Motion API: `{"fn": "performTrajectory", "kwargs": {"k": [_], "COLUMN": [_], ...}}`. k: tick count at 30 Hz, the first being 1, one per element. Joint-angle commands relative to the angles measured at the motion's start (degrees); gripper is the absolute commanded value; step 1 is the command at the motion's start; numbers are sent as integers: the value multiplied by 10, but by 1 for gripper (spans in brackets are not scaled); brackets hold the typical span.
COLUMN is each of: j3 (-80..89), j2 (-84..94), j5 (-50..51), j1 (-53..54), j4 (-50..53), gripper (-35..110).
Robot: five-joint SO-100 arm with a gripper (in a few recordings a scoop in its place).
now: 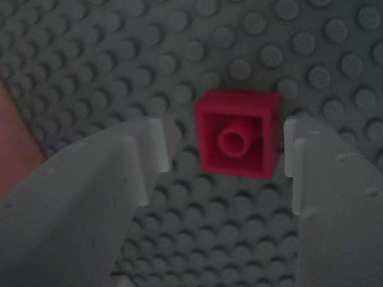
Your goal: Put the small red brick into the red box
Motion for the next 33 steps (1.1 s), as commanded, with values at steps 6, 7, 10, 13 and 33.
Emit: {"fn": "performTrajectory", "kwargs": {"k": [6, 7, 10, 13, 33], "j3": [-41, -43, -50, -67, -308], "j2": [2, -2, -7, -4, -83], "j5": [1, 1, -2, 5, -73], "j1": [5, 5, 5, 8, 178], "j4": [-7, -7, -7, -7, -287], "gripper": [12, 9, 0, 0, 0]}}
